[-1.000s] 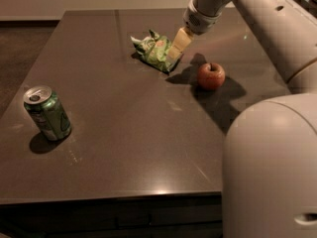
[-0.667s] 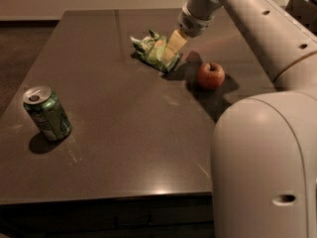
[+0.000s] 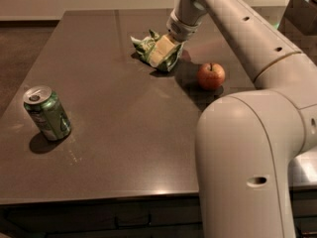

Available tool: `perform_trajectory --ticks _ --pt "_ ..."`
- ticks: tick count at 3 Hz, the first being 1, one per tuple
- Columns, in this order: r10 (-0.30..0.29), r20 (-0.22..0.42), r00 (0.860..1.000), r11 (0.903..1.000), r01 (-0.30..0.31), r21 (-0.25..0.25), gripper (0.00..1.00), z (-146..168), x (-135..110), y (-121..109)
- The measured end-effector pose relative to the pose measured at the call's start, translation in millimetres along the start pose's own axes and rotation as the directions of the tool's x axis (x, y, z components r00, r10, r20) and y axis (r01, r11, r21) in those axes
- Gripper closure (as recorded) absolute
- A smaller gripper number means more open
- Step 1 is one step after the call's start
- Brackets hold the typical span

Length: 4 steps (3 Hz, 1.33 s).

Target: Move green jalapeno chip bag near green can

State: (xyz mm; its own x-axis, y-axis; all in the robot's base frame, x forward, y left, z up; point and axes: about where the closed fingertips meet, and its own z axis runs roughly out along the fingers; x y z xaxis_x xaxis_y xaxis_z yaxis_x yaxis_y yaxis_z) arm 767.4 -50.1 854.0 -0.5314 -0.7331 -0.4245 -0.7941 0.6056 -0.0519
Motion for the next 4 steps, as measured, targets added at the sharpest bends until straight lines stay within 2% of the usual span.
perform_trajectory --ticks 2,3,4 --pt "-0.021 -0.001 1.000 0.9997 0.021 -0.010 0.45 6.8 -11.2 13.1" --pt "-0.041 0.011 0.999 0.9992 0.041 -0.004 0.69 -2.3 -11.7 21.4" --pt "-0.085 0.029 0.996 0.9963 0.085 0.007 0.92 -18.5 -11.1 35.6"
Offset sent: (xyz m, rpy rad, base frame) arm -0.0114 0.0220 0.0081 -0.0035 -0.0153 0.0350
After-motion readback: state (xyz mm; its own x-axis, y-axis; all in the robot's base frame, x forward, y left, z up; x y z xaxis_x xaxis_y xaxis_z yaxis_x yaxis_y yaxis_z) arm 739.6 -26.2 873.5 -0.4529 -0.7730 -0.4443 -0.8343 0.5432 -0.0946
